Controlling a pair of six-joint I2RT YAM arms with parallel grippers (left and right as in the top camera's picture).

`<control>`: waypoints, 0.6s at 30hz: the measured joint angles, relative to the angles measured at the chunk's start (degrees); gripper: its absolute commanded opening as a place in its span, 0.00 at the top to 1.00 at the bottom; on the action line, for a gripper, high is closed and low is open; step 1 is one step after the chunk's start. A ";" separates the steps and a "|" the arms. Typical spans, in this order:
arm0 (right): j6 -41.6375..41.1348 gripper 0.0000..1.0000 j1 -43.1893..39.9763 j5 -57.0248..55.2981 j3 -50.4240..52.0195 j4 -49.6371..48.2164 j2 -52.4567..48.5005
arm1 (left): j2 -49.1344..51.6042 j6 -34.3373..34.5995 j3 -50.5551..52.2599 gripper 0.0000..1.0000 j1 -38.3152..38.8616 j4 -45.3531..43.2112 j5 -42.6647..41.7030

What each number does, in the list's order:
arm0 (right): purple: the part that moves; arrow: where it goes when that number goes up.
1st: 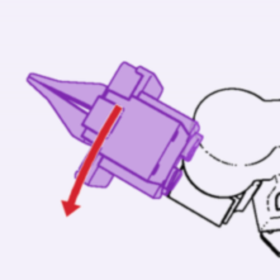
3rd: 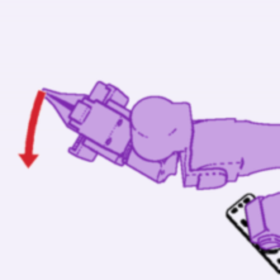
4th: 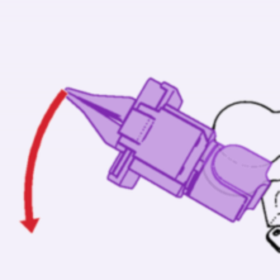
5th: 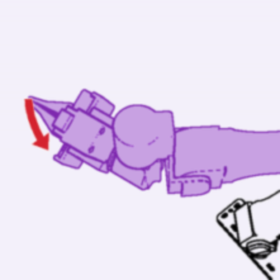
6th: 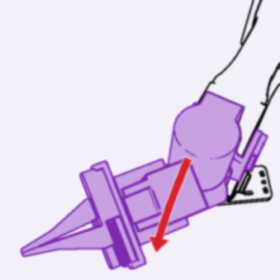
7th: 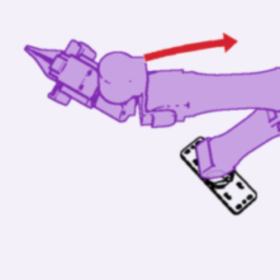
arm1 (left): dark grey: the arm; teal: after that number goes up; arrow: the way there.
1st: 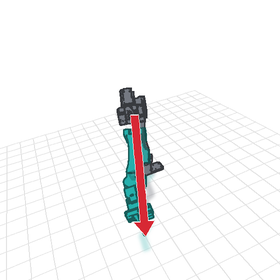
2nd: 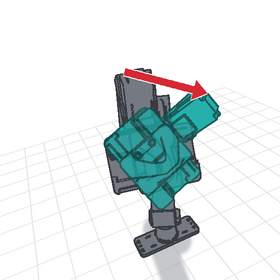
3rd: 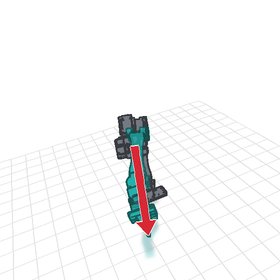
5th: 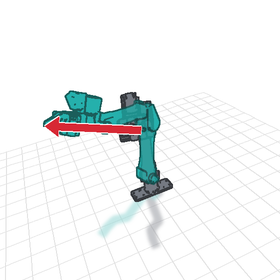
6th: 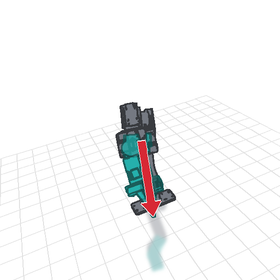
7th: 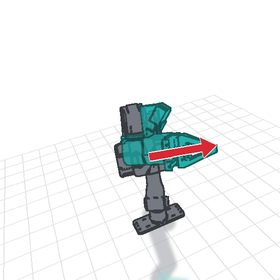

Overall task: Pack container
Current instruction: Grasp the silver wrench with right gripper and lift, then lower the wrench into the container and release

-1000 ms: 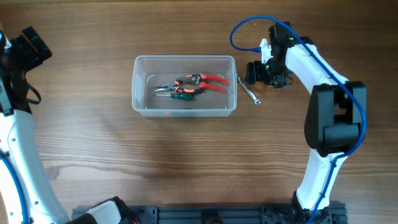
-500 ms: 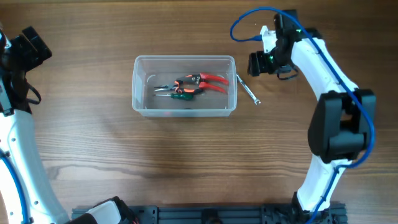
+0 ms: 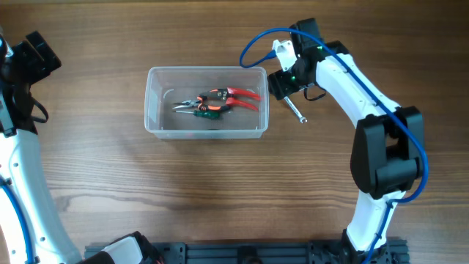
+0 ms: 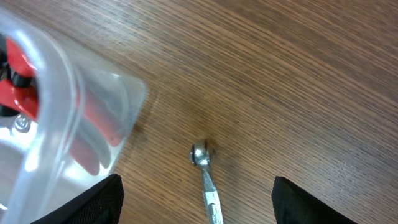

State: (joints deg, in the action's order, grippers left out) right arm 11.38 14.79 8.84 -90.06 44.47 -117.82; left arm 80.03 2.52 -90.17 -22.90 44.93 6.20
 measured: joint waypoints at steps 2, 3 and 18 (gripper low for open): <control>-0.68 0.28 -0.48 -0.35 0.04 -0.09 0.00 | 0.00 -0.02 0.00 0.00 0.00 0.02 0.00; -0.83 0.29 -0.79 -0.39 0.04 -0.24 0.00 | 0.00 0.00 0.00 0.00 0.00 0.00 -0.02; -2.49 0.61 -2.89 1.31 0.33 -0.42 -6.60 | 0.00 0.00 0.00 0.00 0.00 0.00 0.00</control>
State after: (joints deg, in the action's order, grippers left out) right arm 8.88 11.90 10.15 -89.73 44.05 -124.42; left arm 80.03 2.52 -90.17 -22.90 44.93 6.20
